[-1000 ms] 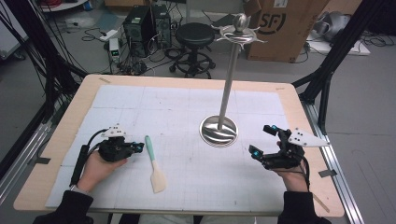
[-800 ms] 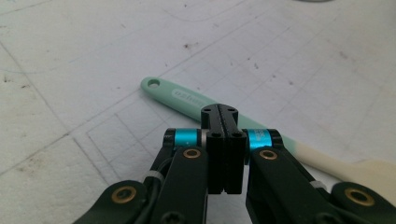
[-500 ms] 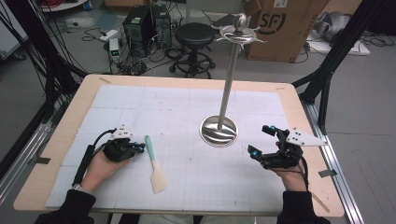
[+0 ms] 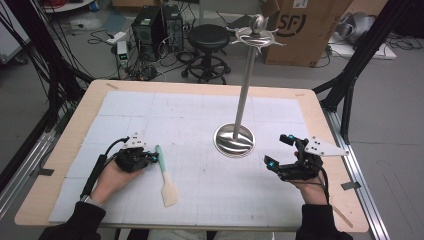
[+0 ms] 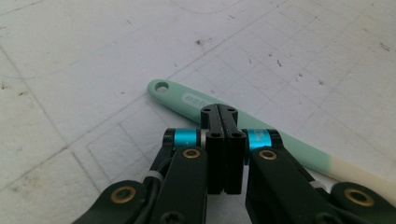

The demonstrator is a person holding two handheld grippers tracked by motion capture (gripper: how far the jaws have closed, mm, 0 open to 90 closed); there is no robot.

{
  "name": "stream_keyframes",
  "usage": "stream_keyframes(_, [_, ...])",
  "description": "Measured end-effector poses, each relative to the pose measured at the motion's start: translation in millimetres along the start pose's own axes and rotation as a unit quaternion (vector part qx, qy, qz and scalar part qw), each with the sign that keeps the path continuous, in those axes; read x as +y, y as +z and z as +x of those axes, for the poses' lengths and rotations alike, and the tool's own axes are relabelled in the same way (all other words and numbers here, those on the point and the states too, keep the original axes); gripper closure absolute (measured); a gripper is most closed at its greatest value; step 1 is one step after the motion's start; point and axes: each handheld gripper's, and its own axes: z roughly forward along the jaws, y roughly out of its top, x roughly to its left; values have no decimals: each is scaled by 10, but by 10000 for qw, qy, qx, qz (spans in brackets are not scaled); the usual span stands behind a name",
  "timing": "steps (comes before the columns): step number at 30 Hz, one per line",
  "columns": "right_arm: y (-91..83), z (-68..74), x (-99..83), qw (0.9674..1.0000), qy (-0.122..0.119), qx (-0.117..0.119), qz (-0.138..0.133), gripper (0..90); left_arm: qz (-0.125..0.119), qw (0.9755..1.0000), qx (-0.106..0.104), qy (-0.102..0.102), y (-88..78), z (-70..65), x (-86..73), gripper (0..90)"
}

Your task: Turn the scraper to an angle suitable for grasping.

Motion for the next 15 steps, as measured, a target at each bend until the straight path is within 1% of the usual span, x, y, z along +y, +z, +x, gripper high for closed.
stream_keyframes(2, [2, 0, -1, 10000, -1, -7, 2, 15, -16, 10000, -21, 18, 34, -29, 20, 897])
stream_keyframes(3, [1, -1, -1, 10000, 1, -10, 4, 15, -22, 9999, -39, 100, 49, -45, 27, 897])
stream_keyframes(4, [1, -1, -1, 10000, 1, -10, 4, 15, -25, 9999, -33, 129, 59, -62, 35, 897])
stream_keyframes(6, [-2, -2, -1, 10000, 2, -9, 5, 15, -51, 9999, -28, 108, 76, -82, 43, 898])
stream_keyframes(8, [-2, -6, -2, 10000, -2, -17, 5, 15, -50, 9999, -21, 131, 84, -96, 51, 897])
stream_keyframes(10, [1, -7, -2, 10000, -15, -21, 14, 15, -67, 9999, -95, 74, 98, -116, 55, 898])
stream_keyframes(12, [4, -6, -3, 10000, -15, -20, 12, 15, -71, 9998, -131, 111, 114, -146, 63, 898])
stream_keyframes(13, [7, -4, -4, 10000, 4, -5, 32, 15, -74, 9998, -167, 64, 122, -165, 68, 898])
stream_keyframes(15, [9, -6, -5, 10000, -12, -6, 39, 15, -96, 9996, -237, 131, 142, -201, 75, 898])
